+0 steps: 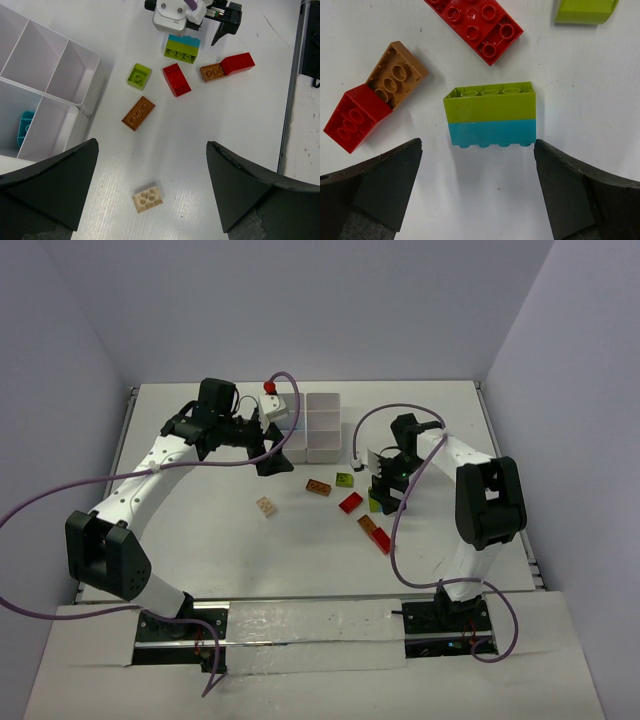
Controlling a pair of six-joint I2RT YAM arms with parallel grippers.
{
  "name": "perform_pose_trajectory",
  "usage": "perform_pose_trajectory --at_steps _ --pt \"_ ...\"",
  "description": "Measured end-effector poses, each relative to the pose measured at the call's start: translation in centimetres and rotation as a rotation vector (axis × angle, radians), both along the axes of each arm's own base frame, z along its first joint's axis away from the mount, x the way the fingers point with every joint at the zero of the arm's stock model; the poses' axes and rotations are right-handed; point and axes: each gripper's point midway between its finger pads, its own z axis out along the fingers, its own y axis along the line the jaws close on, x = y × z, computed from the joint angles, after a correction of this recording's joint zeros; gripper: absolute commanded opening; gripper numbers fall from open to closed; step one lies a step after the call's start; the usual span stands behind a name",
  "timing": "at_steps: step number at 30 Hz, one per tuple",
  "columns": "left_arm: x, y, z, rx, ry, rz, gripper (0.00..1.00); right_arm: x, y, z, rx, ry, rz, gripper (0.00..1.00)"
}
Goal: Sort the legos into containers by color
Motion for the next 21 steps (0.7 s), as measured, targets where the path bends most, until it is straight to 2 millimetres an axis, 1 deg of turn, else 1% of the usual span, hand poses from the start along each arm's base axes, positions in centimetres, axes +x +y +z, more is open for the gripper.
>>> perform_pose_trajectory --at_steps 6,13,21 --pt "0.0 0.0 0.0 0.000 0.000 0.000 0.99 0.0 0.0 -0.6 -0.005 0.010 0.007 1.00" --pt "0.0 0.0 0.0 0.000 -0.001 0.000 0.99 0.6 0.0 -1.3 -0.007 0.002 0.007 1.00" --pt "0.0 0.0 -0.3 0.004 -0.004 -0.004 0.99 1.1 0.4 -1.4 -0.006 -0.020 0.016 1.00"
